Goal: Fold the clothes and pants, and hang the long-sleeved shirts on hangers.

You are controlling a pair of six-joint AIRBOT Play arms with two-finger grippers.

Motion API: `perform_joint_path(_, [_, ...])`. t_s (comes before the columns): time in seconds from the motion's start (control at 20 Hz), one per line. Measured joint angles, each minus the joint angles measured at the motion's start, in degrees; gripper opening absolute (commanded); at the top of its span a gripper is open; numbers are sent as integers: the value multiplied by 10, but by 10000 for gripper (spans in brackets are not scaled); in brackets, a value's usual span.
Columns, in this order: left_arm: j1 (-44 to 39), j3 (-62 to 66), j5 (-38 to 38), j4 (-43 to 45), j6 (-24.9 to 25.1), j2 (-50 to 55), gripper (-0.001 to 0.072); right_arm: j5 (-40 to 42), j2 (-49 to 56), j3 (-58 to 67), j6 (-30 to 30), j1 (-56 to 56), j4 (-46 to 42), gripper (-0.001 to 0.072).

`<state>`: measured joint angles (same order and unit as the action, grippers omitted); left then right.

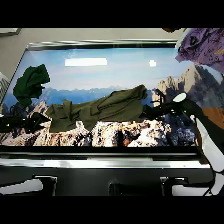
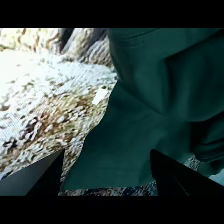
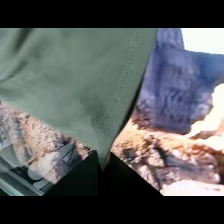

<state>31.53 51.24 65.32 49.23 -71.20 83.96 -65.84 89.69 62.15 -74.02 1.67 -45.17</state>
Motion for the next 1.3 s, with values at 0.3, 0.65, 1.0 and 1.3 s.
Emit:
perform_joint_path(0.3, [-36,-2,-12,-30,30,46,21,-1,-38,0,-10,0,2,26])
perform_joint_path(0.65, [-83,66,6,-93,46,33,13,-10,-85,63,-21,0,-1,26])
perform_joint_path(1.0, [-100,400,23,-81,-20,-89,13,-68,-97,427,-84,0,-130,26])
perform_joint_path(1.3, [-102,645,16,79,-132,-229,13,-107,-233,584,-116,0,-267,26])
